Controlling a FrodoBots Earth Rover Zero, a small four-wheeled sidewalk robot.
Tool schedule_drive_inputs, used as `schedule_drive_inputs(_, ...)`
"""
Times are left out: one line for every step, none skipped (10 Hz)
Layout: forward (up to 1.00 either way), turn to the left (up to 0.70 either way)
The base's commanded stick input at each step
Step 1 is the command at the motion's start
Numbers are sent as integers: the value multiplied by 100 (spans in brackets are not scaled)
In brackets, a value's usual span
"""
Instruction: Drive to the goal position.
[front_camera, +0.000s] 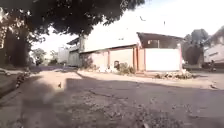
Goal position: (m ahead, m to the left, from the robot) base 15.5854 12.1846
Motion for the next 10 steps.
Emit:
schedule_drive_inputs(100, 40)
schedule_drive_inputs(100, 40)
schedule_drive_inputs(100, 40)
schedule_drive_inputs(100, 40)
schedule_drive_inputs(100, 40)
schedule_drive_inputs(100, 12)
schedule_drive_inputs(100, 0)
schedule_drive_inputs(100, 0)
schedule_drive_inputs(100, 0)
schedule_drive_inputs(100, 0)
